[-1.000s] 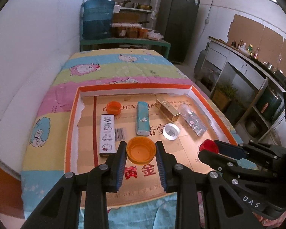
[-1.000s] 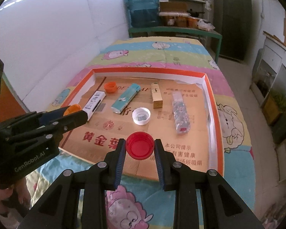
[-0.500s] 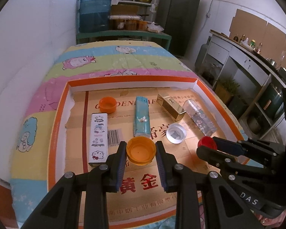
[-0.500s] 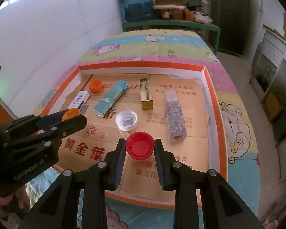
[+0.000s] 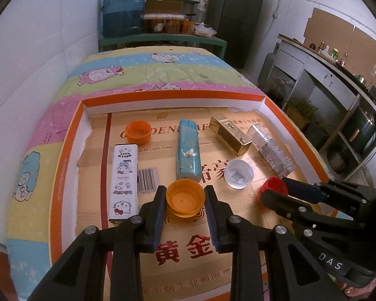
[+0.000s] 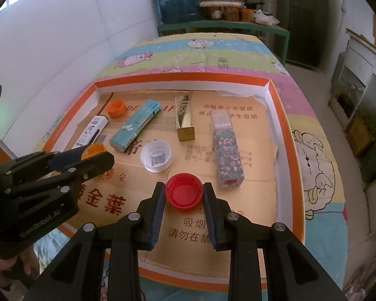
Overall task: Organize rigid objects
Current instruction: 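Carry the orange and red caps over the tray with both tools, then open both tools to release the orange and red caps into the tray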
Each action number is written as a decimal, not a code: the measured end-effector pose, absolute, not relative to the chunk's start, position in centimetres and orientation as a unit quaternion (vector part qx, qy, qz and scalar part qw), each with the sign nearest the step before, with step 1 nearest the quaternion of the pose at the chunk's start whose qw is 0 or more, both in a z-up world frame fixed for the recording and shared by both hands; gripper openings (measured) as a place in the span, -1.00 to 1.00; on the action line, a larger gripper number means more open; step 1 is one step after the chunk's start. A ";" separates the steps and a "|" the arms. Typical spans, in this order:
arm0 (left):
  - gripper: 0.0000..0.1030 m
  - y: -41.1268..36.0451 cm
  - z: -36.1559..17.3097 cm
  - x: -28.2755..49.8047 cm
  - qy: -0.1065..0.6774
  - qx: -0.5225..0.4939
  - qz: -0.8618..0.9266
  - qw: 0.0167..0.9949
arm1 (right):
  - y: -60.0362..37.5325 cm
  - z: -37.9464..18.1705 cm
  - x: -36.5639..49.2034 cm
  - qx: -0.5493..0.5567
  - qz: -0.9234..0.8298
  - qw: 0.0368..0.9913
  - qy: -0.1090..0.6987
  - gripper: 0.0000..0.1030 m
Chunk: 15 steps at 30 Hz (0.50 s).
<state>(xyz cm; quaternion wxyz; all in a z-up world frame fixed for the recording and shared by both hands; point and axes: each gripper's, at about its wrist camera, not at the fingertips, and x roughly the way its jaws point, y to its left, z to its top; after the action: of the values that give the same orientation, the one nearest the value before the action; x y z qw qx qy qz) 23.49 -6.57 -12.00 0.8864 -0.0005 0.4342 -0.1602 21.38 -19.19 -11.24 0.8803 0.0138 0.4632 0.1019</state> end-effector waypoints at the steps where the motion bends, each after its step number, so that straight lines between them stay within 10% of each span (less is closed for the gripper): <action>1: -0.41 -6.6 -12.1 23.5 0.434 -0.001 -0.160 0.887 | -19.2 -11.2 21.4 0.013 0.101 0.881 0.463 -0.41; 15: -0.40 -6.6 -12.3 23.6 0.433 -0.001 -0.160 0.887 | -19.2 -11.3 21.4 0.010 0.099 0.882 0.460 -0.40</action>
<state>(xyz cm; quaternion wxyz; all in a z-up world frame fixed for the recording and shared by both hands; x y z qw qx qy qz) 23.55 -6.64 -12.32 0.8870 -0.0013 0.4334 -0.1596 21.35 -19.16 -11.30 0.8823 0.0099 0.4601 0.0990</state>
